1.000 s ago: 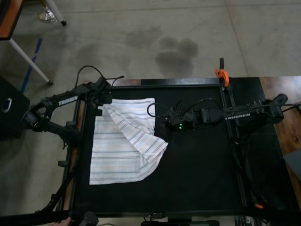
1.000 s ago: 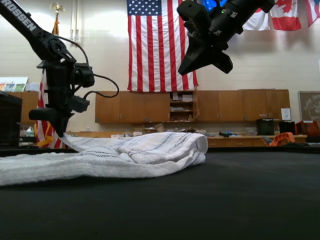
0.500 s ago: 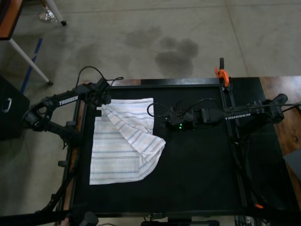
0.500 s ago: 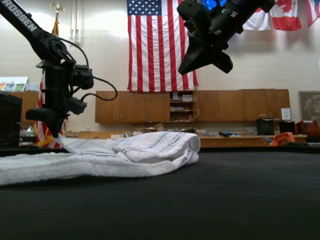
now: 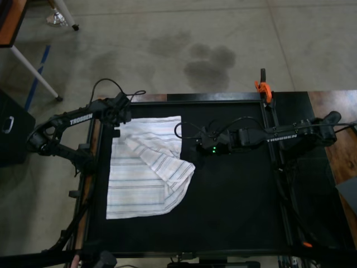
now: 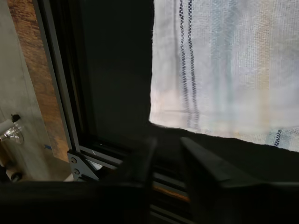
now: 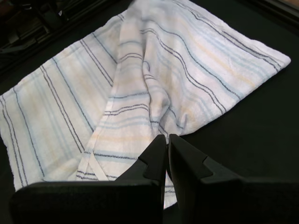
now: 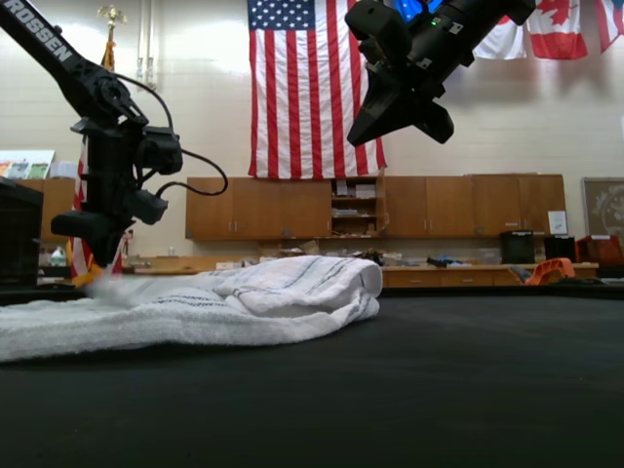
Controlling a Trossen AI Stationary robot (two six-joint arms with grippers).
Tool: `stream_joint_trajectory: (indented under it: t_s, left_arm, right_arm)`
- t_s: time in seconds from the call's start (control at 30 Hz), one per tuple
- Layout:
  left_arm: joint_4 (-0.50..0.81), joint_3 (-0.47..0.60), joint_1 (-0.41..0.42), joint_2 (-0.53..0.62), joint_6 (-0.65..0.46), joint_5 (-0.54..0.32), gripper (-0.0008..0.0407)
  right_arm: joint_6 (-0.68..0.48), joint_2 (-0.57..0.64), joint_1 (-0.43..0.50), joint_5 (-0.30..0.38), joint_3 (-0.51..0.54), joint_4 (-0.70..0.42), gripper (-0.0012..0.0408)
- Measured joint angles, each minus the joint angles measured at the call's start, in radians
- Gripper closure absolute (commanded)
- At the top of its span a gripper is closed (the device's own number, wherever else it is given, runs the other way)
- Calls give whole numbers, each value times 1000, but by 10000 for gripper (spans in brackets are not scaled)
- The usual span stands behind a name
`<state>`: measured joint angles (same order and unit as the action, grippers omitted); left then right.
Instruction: Fold the towel
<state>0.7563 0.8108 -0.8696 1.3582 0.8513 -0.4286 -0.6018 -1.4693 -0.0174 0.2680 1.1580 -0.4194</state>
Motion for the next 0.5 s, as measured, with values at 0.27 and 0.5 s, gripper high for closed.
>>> stream_joint_trajectory:
  t_s: [0.27, 0.5]
  left_arm:
    - [13, 0, 5, -9, -120, -10, 130]
    - [82, 35, 109, -89, -370, 254, 128]
  right_arm:
    - [0, 0, 0, 0, 0, 0, 391]
    - [0, 0, 0, 0, 0, 0, 391]
